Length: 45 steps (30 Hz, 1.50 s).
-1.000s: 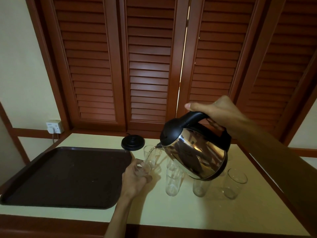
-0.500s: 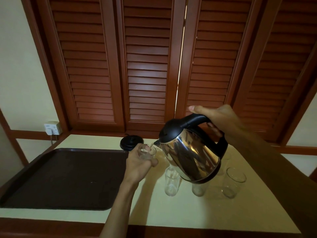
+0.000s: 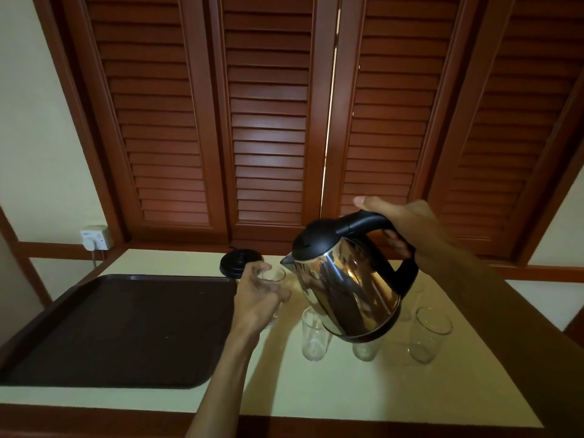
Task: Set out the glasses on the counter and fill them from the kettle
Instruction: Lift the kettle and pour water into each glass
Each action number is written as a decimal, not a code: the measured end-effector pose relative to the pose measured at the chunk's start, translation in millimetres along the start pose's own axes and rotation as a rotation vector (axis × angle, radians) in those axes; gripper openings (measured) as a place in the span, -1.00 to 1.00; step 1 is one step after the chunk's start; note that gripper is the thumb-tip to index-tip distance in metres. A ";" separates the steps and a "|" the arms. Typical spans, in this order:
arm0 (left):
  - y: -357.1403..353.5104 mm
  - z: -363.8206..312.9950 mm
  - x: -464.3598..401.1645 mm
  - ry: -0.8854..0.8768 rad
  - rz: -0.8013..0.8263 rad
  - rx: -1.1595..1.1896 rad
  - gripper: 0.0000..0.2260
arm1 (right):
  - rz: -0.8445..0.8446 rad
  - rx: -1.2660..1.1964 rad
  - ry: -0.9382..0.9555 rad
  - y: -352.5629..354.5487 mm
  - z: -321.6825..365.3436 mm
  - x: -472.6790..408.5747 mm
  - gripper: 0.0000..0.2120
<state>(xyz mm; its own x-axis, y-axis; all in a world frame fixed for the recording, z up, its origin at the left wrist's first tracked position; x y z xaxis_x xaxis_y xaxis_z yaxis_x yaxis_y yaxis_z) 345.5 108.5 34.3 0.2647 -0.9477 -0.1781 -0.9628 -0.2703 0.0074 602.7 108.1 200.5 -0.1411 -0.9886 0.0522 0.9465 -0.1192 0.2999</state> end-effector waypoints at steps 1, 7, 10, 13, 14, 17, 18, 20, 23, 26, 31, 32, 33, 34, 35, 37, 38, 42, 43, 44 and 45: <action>1.8 8.7 0.5 0.020 -0.009 -0.003 -0.54 | 0.002 -0.004 -0.002 0.8 -1.2 -0.6 -0.51; 10.8 59.6 8.8 0.100 -0.066 -0.029 -0.63 | 0.011 -0.018 0.007 2.7 -3.8 0.1 -0.53; 9.1 74.5 10.4 0.104 -0.025 -0.004 -0.61 | 0.007 -0.027 0.004 4.2 -5.2 0.8 -0.54; 8.2 78.4 13.4 0.069 -0.006 -0.074 -0.59 | 0.010 -0.034 0.010 5.4 -6.4 0.9 -0.55; 9.6 79.5 14.2 0.053 -0.017 -0.091 -0.60 | 0.012 -0.036 0.013 5.9 -7.0 0.6 -0.55; 13.4 82.6 16.7 0.028 -0.029 -0.108 -0.59 | 0.004 -0.040 0.011 8.1 -8.4 -0.2 -0.54; 15.1 83.1 16.8 0.019 -0.040 -0.095 -0.60 | 0.002 -0.039 0.009 8.8 -8.9 -0.6 -0.54; 18.2 84.5 15.8 -0.004 -0.064 -0.092 -0.62 | -0.001 -0.042 0.008 10.4 -9.2 -0.6 -0.52; 17.9 81.9 18.6 -0.029 -0.055 -0.098 -0.61 | 0.004 -0.055 0.003 12.6 -10.3 0.0 -0.51; 20.3 84.9 17.3 -0.042 -0.046 -0.106 -0.60 | 0.008 -0.062 0.004 15.3 -11.8 0.5 -0.52; 17.8 68.6 18.7 -0.064 0.012 -0.068 -0.54 | 0.005 -0.069 0.015 20.9 -13.7 2.6 -0.52; 17.3 62.4 18.9 -0.064 0.008 -0.053 -0.49 | 0.003 -0.069 0.013 22.1 -14.2 3.1 -0.52; 19.3 57.6 17.6 -0.075 -0.012 -0.068 -0.43 | 0.000 -0.068 0.010 24.0 -15.0 3.5 -0.53; 21.8 52.6 15.8 -0.109 -0.033 -0.110 -0.36 | -0.003 -0.068 0.006 26.0 -16.2 3.4 -0.54; 23.6 45.8 14.3 -0.161 -0.047 -0.167 -0.31 | -0.006 -0.068 0.002 28.0 -17.3 3.2 -0.54; 21.0 21.7 18.5 -0.288 -0.080 -0.287 -0.28 | -0.011 -0.069 -0.001 31.6 -19.2 2.2 -0.54; 15.6 6.9 23.6 -0.368 -0.096 -0.321 -0.30 | -0.013 -0.070 -0.001 32.9 -19.9 1.7 -0.54; -30.5 -34.0 47.7 -0.502 0.049 -0.335 -0.37 | -0.018 -0.075 0.002 37.8 -21.8 1.2 -0.53; -41.9 -29.1 50.2 -0.466 0.110 -0.328 -0.35 | -0.019 -0.072 0.003 39.2 -22.1 1.4 -0.52; -52.0 -21.0 52.3 -0.426 0.156 -0.324 -0.31 | -0.020 -0.069 0.005 40.6 -22.3 1.7 -0.52; -60.0 -10.1 53.1 -0.389 0.186 -0.324 -0.28 | -0.021 -0.067 0.009 42.3 -22.5 2.2 -0.51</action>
<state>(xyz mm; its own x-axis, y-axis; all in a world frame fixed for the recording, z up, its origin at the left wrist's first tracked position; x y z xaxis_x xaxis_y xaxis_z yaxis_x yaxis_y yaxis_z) 417.8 72.7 34.3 -0.0082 -0.8686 -0.4954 -0.9087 -0.2003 0.3663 648.9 98.8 191.9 -0.1591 -0.9865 0.0383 0.9606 -0.1457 0.2368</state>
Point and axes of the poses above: each hand's wrist, its own x-axis away from the middle knuckle, its own y-axis out of the back of the hand, z = x × y, the point moved 6 cm from there along -x, towards the middle knuckle, and after that the axes turned 9 degrees about -y, right-handed, at the moved point
